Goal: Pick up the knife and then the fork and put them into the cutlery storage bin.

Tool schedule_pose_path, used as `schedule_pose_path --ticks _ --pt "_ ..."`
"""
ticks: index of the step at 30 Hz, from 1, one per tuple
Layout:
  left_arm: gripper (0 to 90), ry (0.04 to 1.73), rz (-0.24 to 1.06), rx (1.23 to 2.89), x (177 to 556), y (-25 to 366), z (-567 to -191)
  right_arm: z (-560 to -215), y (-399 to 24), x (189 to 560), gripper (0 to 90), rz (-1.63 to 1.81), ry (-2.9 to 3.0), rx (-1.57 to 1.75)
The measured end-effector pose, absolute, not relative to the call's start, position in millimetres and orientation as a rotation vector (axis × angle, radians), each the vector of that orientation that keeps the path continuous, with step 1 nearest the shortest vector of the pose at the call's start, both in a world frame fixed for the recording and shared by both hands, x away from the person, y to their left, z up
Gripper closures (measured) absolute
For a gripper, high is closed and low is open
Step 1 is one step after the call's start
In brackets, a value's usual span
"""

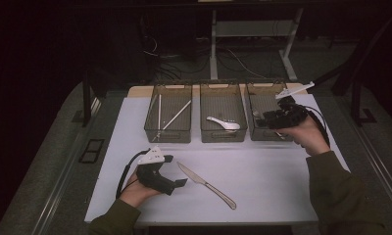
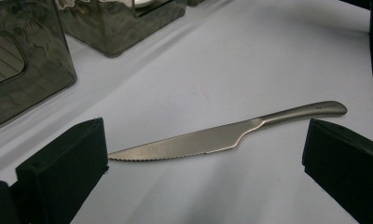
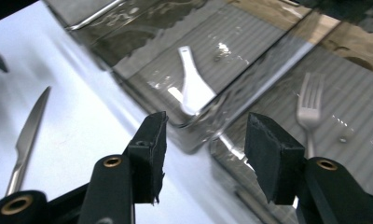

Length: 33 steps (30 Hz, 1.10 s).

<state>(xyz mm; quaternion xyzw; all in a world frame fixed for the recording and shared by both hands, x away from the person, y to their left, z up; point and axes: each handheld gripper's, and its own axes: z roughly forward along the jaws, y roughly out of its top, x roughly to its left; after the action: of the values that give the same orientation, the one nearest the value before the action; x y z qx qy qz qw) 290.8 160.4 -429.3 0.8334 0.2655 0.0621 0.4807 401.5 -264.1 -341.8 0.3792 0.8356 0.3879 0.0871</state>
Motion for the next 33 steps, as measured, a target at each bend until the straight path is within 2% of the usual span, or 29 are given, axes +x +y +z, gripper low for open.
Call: schedule_pose_path --ticks 14,26,33 --pt "0.0 0.649 0.157 2.031 291 161 -429 -357 -231 371 48.2 1.073 2.632 1.022" --pt "0.0 0.643 0.159 2.034 291 161 -428 -377 -200 361 48.4 1.0 2.729 0.984" --pt "0.0 0.641 0.16 2.036 291 161 -428 -380 -174 350 51.7 0.949 2.804 0.933"
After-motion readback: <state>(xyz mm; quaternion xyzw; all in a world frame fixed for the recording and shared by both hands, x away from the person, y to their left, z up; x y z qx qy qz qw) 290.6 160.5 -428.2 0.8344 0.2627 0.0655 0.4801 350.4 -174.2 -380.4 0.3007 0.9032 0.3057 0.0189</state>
